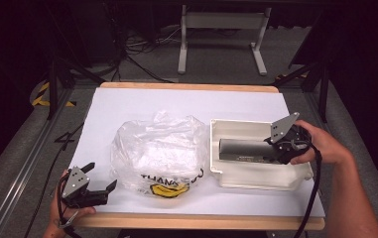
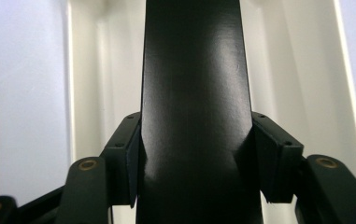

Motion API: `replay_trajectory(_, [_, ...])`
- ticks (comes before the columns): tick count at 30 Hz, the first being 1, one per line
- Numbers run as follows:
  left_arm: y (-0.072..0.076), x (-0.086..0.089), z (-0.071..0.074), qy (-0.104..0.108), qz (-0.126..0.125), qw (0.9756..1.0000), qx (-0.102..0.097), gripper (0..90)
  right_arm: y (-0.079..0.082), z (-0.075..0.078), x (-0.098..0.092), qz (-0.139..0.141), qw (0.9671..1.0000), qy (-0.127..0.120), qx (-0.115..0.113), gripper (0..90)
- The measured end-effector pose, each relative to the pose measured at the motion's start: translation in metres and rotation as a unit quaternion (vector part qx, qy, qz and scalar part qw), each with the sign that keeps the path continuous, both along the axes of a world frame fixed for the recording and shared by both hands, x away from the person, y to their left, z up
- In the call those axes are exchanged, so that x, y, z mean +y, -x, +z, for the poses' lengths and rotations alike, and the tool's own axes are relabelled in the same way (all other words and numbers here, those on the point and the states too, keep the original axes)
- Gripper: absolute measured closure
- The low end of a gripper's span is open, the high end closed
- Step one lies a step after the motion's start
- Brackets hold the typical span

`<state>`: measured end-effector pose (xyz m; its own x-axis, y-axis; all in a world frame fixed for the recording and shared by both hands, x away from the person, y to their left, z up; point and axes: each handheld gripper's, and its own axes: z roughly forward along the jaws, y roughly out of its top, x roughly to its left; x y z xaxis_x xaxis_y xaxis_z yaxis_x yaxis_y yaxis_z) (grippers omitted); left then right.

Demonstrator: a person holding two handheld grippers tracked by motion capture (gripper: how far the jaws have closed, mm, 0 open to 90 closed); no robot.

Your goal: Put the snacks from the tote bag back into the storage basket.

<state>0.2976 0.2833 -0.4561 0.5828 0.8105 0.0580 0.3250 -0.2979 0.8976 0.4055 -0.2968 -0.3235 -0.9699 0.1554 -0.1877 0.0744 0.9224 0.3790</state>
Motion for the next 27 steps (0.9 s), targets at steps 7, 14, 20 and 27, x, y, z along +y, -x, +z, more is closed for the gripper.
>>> replay_trajectory(7, [0.0,-0.001,0.0,-0.002,-0.003,1.0,-0.001,5.8,-0.007,-0.011,0.001,0.0,0.9998,0.013,0.016,42.8])
replay_trajectory(14, [0.0,-0.002,0.0,-0.006,-0.009,0.9999,0.002,5.8,-0.014,-0.025,-0.003,-0.006,0.9988,0.034,0.036,42.8])
replay_trajectory(20, [-0.001,-0.003,-0.001,-0.009,-0.009,0.9999,0.003,5.8,-0.019,-0.033,-0.007,-0.004,0.9985,0.033,0.043,42.7])
replay_trajectory(27, [-0.002,-0.003,-0.002,-0.013,-0.011,0.9998,0.004,5.7,-0.023,-0.036,-0.004,-0.002,0.9974,0.055,0.047,42.5])
